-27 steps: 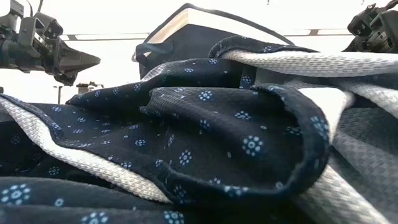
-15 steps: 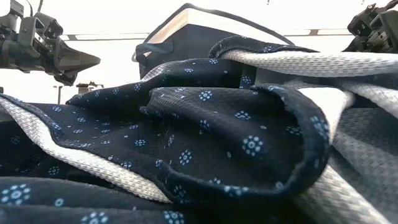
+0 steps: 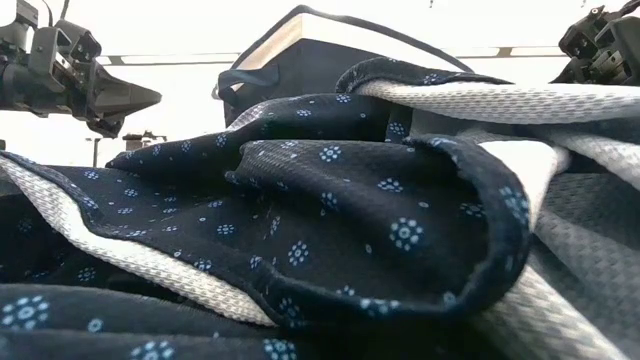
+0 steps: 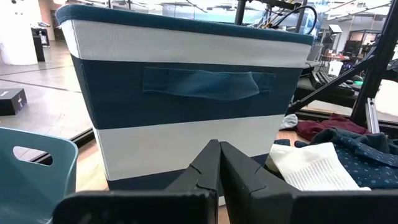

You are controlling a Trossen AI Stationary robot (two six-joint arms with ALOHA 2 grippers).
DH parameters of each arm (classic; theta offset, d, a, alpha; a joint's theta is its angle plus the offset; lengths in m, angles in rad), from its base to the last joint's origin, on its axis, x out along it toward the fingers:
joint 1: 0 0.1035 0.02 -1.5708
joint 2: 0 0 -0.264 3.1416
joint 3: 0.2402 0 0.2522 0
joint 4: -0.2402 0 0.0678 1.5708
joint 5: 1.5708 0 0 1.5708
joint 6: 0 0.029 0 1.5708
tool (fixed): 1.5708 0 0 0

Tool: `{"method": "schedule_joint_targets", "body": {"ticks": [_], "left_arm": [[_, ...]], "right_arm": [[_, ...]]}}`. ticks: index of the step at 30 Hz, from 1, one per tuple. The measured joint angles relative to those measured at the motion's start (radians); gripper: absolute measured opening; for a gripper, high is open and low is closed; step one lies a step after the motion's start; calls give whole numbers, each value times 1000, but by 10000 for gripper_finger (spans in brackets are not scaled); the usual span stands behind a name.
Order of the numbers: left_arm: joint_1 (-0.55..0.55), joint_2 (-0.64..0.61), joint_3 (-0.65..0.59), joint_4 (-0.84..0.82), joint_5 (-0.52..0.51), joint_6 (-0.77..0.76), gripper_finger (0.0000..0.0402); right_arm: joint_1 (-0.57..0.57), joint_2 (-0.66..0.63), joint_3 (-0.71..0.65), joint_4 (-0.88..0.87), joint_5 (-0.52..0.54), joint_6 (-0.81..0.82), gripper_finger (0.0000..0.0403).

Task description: Pick & Place Cloths

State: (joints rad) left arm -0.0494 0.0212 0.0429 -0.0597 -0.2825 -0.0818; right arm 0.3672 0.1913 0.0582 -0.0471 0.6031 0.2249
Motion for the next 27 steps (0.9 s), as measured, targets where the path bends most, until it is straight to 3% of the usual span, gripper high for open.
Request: {"method": "schedule_joint_targets", "body": {"ticks": [20,27], "left_arm": [[0,0,0,0,0,0,12],[0,0,0,0,0,0,12]], "right_arm": [[0,0,0,3,0,0,8],[1,0,0,105,-6,77,8]]}}
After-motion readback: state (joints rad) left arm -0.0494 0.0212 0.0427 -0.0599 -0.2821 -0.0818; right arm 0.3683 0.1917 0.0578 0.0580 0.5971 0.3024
